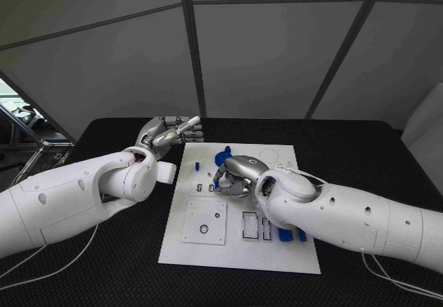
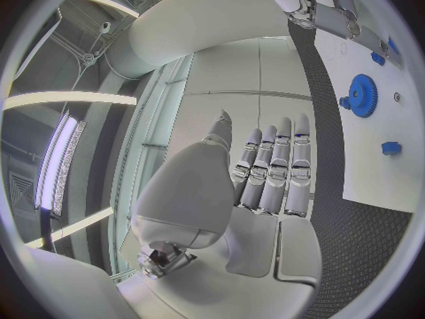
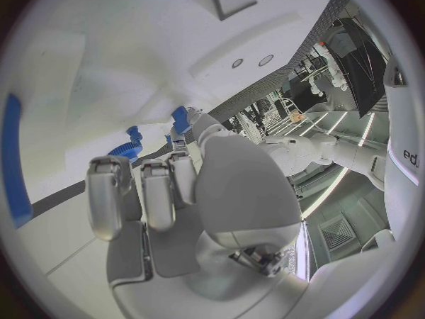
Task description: Assemble the parts on the task board
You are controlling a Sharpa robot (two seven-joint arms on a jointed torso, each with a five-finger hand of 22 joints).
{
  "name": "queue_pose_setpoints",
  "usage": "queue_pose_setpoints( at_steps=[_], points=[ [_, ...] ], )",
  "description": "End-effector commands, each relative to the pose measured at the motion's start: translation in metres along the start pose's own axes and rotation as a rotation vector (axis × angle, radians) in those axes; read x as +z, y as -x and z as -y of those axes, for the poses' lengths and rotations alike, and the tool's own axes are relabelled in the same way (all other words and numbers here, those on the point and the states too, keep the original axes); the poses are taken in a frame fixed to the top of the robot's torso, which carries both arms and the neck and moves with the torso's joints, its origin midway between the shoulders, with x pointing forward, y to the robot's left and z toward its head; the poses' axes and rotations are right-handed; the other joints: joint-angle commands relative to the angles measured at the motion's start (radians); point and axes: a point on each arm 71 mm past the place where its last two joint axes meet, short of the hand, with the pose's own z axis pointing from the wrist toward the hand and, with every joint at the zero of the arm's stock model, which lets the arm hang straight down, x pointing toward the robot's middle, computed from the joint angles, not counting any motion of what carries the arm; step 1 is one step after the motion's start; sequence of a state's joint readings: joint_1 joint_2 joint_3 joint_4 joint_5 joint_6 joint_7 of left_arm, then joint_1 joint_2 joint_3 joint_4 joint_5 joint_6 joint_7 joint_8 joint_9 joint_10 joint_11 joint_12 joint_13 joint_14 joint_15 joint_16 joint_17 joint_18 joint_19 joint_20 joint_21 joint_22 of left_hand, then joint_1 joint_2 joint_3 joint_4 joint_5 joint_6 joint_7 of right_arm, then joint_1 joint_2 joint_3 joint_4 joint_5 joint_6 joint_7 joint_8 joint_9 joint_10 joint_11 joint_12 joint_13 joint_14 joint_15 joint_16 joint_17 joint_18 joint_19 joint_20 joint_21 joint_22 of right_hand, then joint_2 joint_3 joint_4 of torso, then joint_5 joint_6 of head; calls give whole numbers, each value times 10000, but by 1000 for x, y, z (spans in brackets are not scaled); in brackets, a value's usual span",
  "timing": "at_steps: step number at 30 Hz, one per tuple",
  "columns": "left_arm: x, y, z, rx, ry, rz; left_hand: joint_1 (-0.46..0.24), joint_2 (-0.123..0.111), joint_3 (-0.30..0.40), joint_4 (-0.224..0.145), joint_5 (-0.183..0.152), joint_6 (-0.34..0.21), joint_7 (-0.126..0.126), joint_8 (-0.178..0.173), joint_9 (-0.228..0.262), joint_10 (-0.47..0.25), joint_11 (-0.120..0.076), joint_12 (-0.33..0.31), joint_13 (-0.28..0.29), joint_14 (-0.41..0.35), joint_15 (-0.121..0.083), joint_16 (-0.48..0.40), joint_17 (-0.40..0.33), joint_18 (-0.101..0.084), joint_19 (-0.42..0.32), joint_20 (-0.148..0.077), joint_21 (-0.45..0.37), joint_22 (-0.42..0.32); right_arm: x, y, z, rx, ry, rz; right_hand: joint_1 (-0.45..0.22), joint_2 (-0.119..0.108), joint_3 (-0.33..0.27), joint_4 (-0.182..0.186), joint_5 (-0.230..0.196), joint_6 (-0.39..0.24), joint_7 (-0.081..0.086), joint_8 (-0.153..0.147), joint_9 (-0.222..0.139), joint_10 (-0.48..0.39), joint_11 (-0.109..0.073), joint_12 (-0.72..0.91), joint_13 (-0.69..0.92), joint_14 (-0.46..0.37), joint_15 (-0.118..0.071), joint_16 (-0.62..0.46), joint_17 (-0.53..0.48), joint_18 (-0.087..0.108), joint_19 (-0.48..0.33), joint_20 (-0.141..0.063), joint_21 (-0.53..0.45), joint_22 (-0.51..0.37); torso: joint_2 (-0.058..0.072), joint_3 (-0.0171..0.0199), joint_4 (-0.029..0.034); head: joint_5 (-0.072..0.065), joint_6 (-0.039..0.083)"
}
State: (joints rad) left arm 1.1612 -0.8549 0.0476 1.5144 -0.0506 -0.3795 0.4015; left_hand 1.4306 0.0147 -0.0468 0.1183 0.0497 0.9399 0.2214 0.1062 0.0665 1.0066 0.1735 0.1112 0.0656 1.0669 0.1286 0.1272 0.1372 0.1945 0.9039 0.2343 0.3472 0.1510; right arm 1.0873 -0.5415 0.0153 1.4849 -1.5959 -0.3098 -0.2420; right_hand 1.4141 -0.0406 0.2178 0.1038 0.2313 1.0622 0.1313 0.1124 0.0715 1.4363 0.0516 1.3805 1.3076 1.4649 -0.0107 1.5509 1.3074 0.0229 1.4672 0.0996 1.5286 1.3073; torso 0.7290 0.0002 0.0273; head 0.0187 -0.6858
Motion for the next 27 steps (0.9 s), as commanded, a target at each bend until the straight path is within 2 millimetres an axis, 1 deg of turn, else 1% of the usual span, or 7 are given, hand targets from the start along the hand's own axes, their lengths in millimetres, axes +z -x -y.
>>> queue_pose_setpoints(
  at_steps=[1, 8, 17, 27],
  points=[
    [0, -1, 1, -25, -2, -111, -16, 90, -10, -45, -12, 86, -10, -62, -1, 60, -6, -48, -7, 43, 5, -35, 9, -126, 60, 5, 44, -16, -1, -6, 3, -264, -132, -460, -65, -47, 63, 5, 45, 0, 31, -24, -10, -22, -16, -62, 706, 938, -70, -38, 2096, -2, 298, -40, -51, 1738, -3, 4, 3, 3, -23],
    [0, 0, 1, -22, 0, -107, -16, 90, -10, -45, -12, 86, -10, -62, -1, 60, -6, -48, -7, 43, 5, -35, 9, -126, 60, 5, 44, -16, -1, -6, 4, -377, -170, -582, -80, -70, 64, 1, 42, -16, 38, -37, -14, -32, -11, -78, 693, 935, -66, -42, 2086, 1, 288, -39, -58, 1726, -5, 4, -5, 19, -34],
    [0, 0, 1, -16, 23, -94, -21, 95, -14, -49, -12, 89, -10, -67, -1, 63, -6, -53, -7, 46, 5, -43, 10, -126, 62, 5, 42, -18, -2, -6, 6, -485, -243, -577, -192, -235, 64, -14, 11, -182, 106, -147, -42, -113, 44, -192, 600, 928, -25, -59, 2055, 13, 245, -11, -90, 1676, -3, 4, -4, 26, -63],
    [1, 0, 1, -20, 28, -101, -21, 95, -14, -49, -12, 89, -10, -67, -1, 63, -6, -53, -7, 46, 5, -43, 10, -126, 62, 5, 42, -18, -1, -6, 5, -528, -259, -605, -339, -358, 23, 25, -12, -255, 144, -193, -42, -163, 80, -264, 540, 919, 7, -79, 2014, 22, 216, 18, -112, 1642, -4, 1, -3, 13, -83]
  ],
)
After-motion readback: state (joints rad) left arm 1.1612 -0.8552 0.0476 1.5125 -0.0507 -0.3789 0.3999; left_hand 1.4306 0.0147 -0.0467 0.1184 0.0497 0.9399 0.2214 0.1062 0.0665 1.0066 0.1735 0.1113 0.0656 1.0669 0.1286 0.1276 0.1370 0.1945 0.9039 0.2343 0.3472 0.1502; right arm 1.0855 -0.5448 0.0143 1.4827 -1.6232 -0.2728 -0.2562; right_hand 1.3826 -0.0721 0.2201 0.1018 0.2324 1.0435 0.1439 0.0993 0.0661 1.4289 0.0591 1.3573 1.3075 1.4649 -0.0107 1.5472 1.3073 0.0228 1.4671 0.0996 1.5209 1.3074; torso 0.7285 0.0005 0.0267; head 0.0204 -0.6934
